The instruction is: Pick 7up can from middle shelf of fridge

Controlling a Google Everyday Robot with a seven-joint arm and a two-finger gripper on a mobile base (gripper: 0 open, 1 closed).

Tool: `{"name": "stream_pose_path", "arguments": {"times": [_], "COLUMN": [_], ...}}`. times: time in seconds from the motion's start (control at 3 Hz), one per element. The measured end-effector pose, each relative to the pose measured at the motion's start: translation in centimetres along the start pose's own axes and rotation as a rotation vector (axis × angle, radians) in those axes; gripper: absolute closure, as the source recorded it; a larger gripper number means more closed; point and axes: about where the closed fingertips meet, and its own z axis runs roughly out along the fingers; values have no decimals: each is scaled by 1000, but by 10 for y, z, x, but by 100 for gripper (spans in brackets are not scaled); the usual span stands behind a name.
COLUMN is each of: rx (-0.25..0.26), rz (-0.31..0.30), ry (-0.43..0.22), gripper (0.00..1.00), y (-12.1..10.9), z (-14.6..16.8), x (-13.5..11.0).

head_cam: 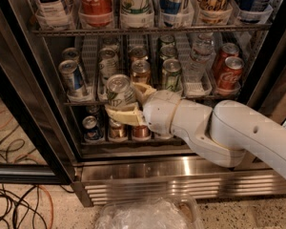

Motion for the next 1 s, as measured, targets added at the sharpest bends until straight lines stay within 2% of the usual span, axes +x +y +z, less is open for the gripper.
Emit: {"name": "stream_pose_path", "arguments": {"times": [0.33, 0.67, 1.0], "rx": [-5, 22, 29], "rz": [1, 29, 29], "ry": [7, 28, 30], "gripper": [100, 100, 100], "y": [12, 35, 34], "z": [-18, -58, -61], "x": [-1, 1, 2]}}
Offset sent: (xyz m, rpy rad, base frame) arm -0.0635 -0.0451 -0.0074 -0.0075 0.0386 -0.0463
